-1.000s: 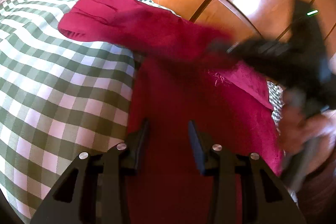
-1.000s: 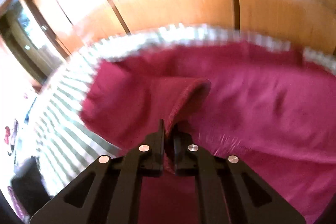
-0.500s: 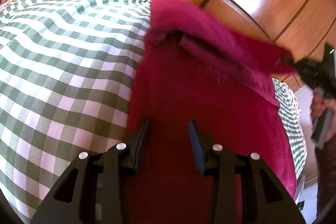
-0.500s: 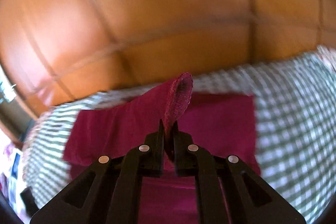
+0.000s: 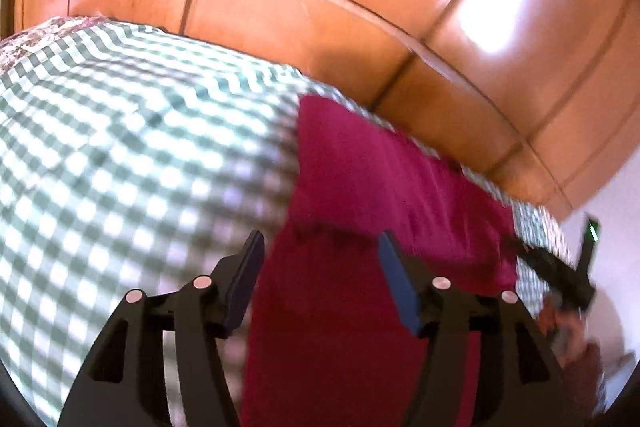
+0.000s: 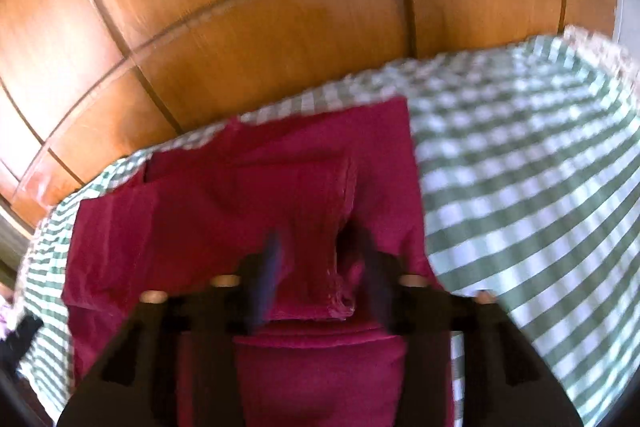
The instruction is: Fold small clothes
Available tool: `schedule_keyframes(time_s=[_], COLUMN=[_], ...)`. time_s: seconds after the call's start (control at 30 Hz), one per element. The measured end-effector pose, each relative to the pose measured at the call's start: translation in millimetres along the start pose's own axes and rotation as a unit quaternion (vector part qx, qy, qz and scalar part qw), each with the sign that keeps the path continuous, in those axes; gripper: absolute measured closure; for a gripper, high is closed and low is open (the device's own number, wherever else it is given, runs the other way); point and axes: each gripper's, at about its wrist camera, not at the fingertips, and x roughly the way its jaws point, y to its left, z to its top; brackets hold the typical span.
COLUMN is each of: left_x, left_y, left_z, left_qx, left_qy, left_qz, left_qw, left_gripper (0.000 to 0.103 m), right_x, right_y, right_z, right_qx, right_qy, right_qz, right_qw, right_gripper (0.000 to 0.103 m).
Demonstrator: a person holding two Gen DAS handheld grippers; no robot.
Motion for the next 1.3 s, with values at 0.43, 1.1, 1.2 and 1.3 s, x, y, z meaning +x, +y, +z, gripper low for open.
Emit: schedule_keyframes(time_s=[0.43, 1.1, 1.2, 1.3], left_x=[129.0, 118.7, 88.3, 78.6], left_y=[16.0, -68.2, -78.0, -87.3], left_z=[79.4, 43.6, 25.8, 5.9], left_qx=[-0.108, 0.105, 0.128, 0.153], left_qy=[0.081, -0.024, -0.04, -0.038], left_qz=[-0.044, 0.164, 0.133, 0.113], left_qw=[0.9898, 0.9805, 0.982, 0.9811], left_gripper=[0.043, 0.06, 0.055, 0.052], right_x=[25.8, 54.7, 54.7, 54.6], right_y=[49.2, 53.9, 53.2, 53.6], right_z=[5.3, -23.9, -24.0, -24.5], right_qx=[-0.106, -0.136, -0.135, -0.135], right_qy=[0.0, -0.013, -0.014, -0.015], right_qz=[-0.004, -0.049, -0.047, -0.048], right_qw=[0.994, 0.989, 0.99, 0.99], right_gripper=[0.04, 0.027, 0.027, 0.027])
